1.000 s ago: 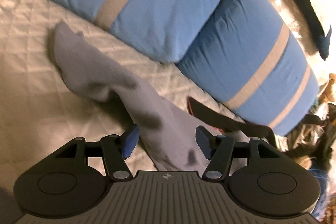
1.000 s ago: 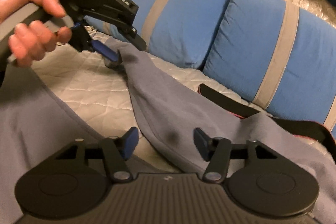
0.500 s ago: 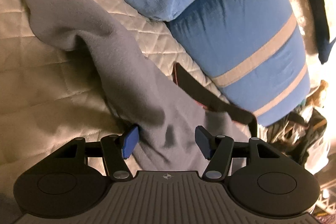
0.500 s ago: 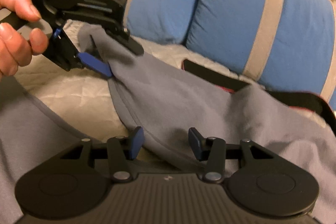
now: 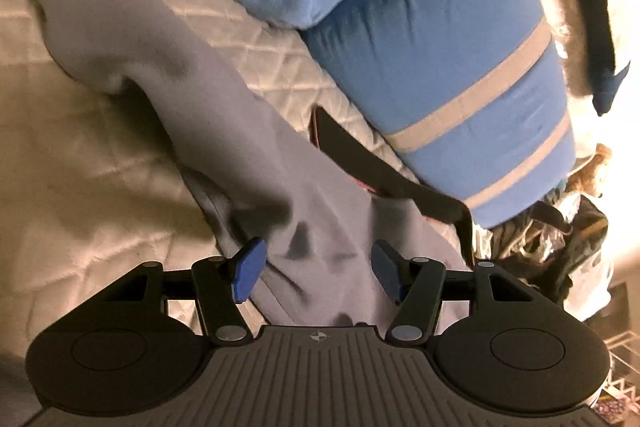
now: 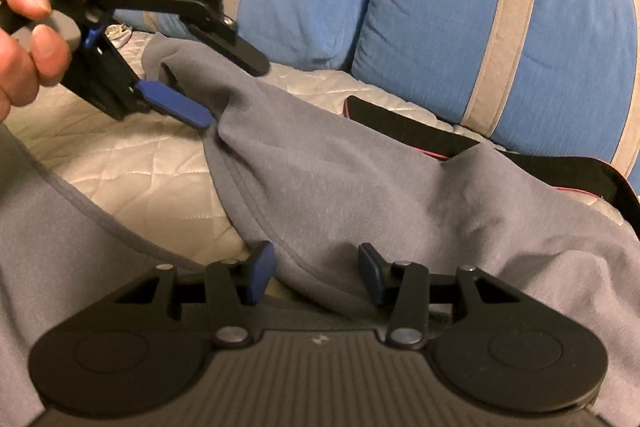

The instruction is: Fold clothes

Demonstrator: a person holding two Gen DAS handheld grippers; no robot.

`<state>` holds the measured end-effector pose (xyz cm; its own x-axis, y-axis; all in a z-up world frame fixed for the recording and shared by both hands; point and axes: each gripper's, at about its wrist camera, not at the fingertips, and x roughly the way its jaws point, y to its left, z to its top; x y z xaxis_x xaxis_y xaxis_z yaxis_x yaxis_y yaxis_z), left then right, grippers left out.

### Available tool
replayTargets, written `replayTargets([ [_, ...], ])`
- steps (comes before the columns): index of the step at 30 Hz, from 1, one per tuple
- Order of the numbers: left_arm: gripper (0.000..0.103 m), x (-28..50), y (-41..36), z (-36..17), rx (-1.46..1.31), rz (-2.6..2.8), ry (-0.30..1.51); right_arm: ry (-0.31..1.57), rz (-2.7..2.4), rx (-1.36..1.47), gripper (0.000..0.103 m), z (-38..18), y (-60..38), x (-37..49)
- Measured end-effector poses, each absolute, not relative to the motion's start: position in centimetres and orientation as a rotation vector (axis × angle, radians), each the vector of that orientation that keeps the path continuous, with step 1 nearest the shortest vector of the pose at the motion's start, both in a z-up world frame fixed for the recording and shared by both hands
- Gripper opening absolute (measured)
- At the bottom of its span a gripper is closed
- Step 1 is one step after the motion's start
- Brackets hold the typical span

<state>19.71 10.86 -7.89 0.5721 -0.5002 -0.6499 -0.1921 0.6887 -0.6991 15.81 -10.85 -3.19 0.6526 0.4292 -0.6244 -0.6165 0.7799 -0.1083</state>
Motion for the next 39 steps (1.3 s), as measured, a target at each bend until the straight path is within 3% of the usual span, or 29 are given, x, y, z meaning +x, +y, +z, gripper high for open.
replayTargets([
  [6,0.032,20.4,10.4,-9.6,-0.854,-0.232,1.002,0.610,0.596,-0.330,0.060,-3.0,-10.6,15.9],
  [16,0.029,21.7,11.3,-11.5,-0.896,-0.174,0.947,0.606,0.599,-0.341,0.060,-3.0,-10.6,15.7],
  [26,0.031,18.3,8.1,-4.9,-0.300,-0.241,0.802,0.626,0.621,-0.159,0.060,-2.5,-12.2,16.9],
  [31,0.031,17.5,8.0,-4.7,-0.302,-0.272,0.792,0.644,0.604,-0.012,0.060,-2.5,-13.4,17.8],
  [32,0.031,17.4,8.2,-4.7,-0.314,-0.276,0.792,0.646,0.593,-0.021,0.058,-2.7,-13.3,17.9],
  [36,0.031,17.3,8.6,-5.0,-0.328,-0.269,0.790,0.663,0.546,-0.112,0.030,-3.7,-12.4,17.9],
  [39,0.031,17.3,9.1,-5.4,-0.345,-0.260,0.803,0.643,0.577,-0.210,0.030,-3.7,-11.5,17.0],
])
